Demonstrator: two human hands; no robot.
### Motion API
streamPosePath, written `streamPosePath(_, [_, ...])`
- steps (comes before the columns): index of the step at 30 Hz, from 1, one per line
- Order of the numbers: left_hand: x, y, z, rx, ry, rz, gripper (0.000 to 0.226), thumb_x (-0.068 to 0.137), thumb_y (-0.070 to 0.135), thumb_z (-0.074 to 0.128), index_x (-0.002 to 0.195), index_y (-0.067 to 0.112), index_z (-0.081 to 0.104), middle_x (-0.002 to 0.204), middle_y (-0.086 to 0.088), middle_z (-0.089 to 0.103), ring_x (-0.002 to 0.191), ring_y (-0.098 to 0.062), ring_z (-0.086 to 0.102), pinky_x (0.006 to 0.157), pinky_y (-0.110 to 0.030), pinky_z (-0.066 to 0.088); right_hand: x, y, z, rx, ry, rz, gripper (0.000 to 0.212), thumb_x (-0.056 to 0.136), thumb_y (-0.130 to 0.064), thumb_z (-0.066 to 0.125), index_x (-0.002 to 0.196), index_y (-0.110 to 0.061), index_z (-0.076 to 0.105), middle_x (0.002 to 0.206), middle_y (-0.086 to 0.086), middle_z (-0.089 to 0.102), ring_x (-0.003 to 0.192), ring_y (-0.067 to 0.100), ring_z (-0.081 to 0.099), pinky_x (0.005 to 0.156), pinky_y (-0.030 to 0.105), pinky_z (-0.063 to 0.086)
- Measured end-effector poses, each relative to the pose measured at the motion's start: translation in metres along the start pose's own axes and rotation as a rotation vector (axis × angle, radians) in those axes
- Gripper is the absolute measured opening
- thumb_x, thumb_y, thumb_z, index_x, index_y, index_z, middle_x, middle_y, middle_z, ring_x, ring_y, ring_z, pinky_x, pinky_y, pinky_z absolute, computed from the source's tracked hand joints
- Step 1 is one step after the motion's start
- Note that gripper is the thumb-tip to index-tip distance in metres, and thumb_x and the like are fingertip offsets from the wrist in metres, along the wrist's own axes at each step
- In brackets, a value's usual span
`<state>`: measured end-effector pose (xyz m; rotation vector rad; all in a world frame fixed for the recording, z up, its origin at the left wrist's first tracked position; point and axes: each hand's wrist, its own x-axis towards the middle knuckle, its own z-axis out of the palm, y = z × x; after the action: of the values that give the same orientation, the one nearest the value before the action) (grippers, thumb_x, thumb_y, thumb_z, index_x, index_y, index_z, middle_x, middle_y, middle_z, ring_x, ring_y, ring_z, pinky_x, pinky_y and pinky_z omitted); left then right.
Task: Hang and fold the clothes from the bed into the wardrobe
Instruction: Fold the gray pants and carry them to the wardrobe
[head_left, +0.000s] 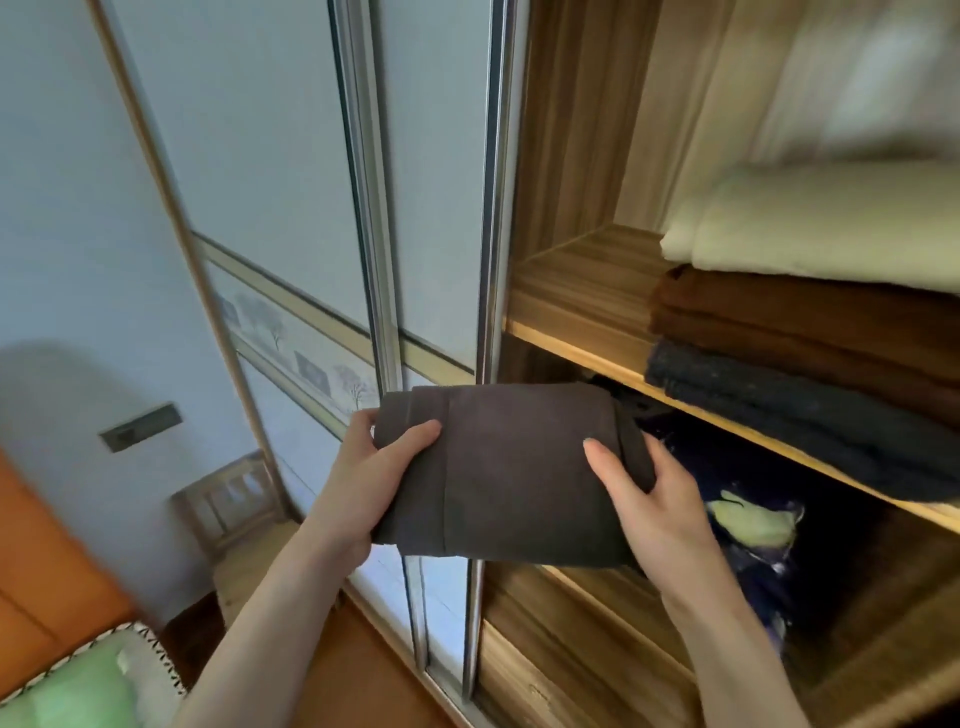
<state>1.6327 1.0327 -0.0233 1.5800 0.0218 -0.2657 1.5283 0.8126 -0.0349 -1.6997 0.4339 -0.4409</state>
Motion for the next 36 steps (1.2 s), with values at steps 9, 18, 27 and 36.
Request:
streamPosePath(9, [-0.005, 0.038, 0.011, 0.006, -0.167, -0.011, 0.037, 0.092, 0.043, 0.076, 0.122, 0.029, 0.060, 0.109, -0.003, 0.074, 0.089, -0.022, 0.076, 0.061, -0.032, 0.058, -0.032, -0.042, -0.029, 0.053, 0.107, 0.020, 0.019, 0.094, -0.043, 0.070, 0.113, -0.043, 0.067, 0.109, -0.023, 0.074, 0.105, 0.002, 0.068, 0.092, 0.029, 0.055])
streamPosePath(18, [-0.010, 0.094, 0.024, -0.023, -0.303, 0.027, 0.027, 0.094, 0.030, 0.071, 0.119, 0.023, 0.063, 0.110, -0.011, 0.074, 0.096, -0.031, 0.073, 0.073, -0.040, 0.058, -0.054, -0.104, -0.052, 0.016, 0.218, -0.059, 0.031, 0.092, -0.047, 0.069, 0.123, -0.044, 0.063, 0.117, -0.022, 0.069, 0.107, 0.003, 0.066, 0.081, 0.019, 0.052])
streamPosePath(27, [-0.007, 0.177, 0.053, -0.050, -0.442, 0.177, 0.030, 0.091, 0.030, 0.077, 0.118, 0.025, 0.068, 0.106, -0.008, 0.079, 0.097, -0.031, 0.077, 0.085, -0.048, 0.063, -0.055, -0.177, -0.084, 0.056, 0.283, -0.155, 0.038, 0.091, -0.047, 0.070, 0.128, -0.040, 0.064, 0.111, -0.014, 0.077, 0.100, 0.008, 0.075, 0.090, 0.034, 0.060])
streamPosePath(36, [0.015, 0.241, 0.124, -0.122, -0.569, 0.261, 0.039, 0.093, 0.028, 0.077, 0.129, 0.024, 0.062, 0.118, -0.008, 0.073, 0.104, -0.027, 0.073, 0.082, -0.041, 0.061, -0.012, -0.231, -0.134, 0.027, 0.430, -0.193, 0.048, 0.093, -0.047, 0.071, 0.136, -0.027, 0.063, 0.115, -0.007, 0.076, 0.106, 0.014, 0.072, 0.092, 0.034, 0.057])
